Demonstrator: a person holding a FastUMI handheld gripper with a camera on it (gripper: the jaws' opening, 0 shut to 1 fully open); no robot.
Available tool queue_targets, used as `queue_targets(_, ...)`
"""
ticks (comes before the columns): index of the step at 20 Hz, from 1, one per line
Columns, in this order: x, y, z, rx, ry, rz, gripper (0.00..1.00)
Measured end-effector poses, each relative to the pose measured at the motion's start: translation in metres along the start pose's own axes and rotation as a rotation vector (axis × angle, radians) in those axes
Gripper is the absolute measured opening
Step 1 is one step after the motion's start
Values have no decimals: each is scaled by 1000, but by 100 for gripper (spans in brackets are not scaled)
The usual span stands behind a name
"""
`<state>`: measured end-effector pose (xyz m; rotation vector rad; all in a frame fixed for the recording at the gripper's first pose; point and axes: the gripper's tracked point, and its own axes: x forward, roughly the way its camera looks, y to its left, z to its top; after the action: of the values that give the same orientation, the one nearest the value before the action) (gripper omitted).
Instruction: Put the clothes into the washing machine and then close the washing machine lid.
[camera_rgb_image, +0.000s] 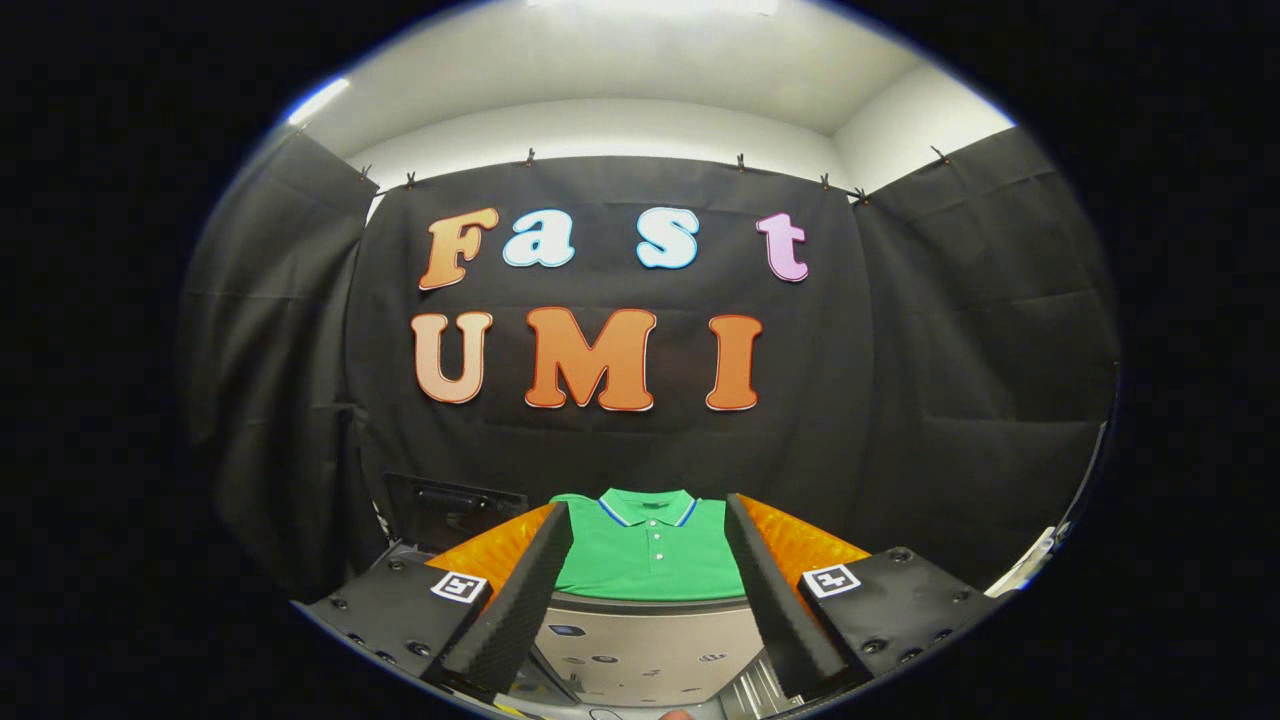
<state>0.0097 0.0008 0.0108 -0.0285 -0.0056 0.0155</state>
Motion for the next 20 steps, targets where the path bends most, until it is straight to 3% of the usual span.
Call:
queue_targets(7,8,8,7,11,-3,10,99)
queue_targets(20,28,11,-16,-41,62,-71,99)
